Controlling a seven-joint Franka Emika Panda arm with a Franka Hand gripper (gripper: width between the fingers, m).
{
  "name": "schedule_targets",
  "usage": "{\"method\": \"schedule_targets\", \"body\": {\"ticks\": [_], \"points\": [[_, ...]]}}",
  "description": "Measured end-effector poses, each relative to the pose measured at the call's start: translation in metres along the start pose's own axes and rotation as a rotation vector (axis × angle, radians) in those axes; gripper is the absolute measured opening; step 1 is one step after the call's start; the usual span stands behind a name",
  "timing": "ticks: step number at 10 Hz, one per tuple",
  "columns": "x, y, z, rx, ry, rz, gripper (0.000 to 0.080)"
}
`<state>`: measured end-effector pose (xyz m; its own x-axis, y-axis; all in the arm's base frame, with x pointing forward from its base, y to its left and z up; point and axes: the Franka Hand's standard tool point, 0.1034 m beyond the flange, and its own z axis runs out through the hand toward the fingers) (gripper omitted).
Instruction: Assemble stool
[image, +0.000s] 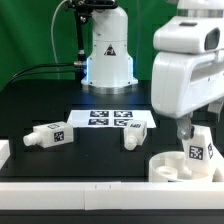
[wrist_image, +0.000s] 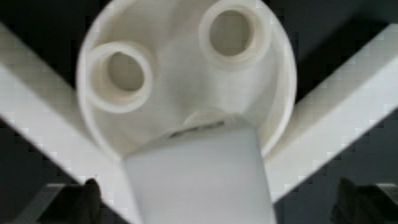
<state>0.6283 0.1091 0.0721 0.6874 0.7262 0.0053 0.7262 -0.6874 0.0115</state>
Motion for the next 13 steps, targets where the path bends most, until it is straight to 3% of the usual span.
{"method": "schedule_targets", "body": {"ticks": [1, 2, 3, 4, 5, 9, 10, 11, 12, 13], "points": [[0.0021, 0.0009, 0.0019, -0.002, 0.001, 0.0, 0.0649], [0.001, 0.0019, 0.0014, -0.002, 0.001, 0.007, 0.0534], [0.0003, 0.0023, 0.0017, -0.003, 0.0, 0.025, 0.0534], [-0.0001, 0.0026, 0.0022, -0.002, -0.001, 0.047, 0.0384], [-0.0003, 0.0026, 0.0025, -0.002, -0.001, 0.094, 0.0334], [0.0039, 0.0028, 0.003, -0.021, 0.039, 0.609, 0.0334], [0.0061, 0.0016, 0.0032, -0.014, 0.044, 0.8, 0.0334], [0.0083, 0.0016, 0.0034, 0.022, 0.054, 1.05, 0.0334], [0.0075, 0.0034, 0.003, 0.037, 0.051, 1.177, 0.0334], [0.0083, 0.0024, 0.0031, 0.036, 0.05, 1.212, 0.0334]]}}
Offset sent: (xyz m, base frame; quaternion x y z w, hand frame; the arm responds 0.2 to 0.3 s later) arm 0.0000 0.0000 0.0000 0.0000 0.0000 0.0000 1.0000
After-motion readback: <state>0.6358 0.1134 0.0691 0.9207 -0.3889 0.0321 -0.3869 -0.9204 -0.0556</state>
